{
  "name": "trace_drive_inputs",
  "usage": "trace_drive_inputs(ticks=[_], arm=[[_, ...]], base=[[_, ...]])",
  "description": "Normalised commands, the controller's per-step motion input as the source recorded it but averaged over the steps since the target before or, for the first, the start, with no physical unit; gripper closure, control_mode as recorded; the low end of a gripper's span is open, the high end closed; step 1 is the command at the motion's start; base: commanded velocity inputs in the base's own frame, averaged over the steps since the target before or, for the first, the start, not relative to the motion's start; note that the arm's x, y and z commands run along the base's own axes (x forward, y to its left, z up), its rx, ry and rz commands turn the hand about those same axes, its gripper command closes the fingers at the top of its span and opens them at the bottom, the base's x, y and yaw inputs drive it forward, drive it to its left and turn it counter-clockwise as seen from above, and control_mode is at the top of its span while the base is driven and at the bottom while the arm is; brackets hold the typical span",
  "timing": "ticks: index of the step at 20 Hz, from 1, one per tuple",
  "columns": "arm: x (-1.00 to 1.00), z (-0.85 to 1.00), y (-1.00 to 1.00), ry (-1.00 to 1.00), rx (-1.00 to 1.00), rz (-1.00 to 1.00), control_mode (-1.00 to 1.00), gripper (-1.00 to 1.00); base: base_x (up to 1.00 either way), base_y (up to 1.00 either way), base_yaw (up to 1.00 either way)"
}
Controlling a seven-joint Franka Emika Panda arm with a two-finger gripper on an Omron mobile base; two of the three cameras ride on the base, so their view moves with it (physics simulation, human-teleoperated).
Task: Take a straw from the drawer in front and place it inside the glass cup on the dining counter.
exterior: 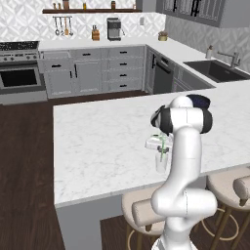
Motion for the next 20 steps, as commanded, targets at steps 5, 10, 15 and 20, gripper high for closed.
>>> trace_drive_inputs(ticks=[5, 10, 15, 20], arm=[[-0.41, -0.01, 0.11, -0.09, 0.0, 0.0, -1.0, 1.0], [-0.19, 0.0, 0.1, -0.09, 0.0, 0.0, -1.0, -1.0], [0.0, 0.0, 0.0, -0.04, 0.0, 0.0, -1.0, -1.0], [0.0, 0.0, 0.0, 0.0, 0.0, 0.0, -1.0, -1.0]], base=[[0.0, 0.0, 0.0], [0.0, 0.0, 0.0], [0.0, 0.0, 0.0], [0.0, 0.0, 0.0]])
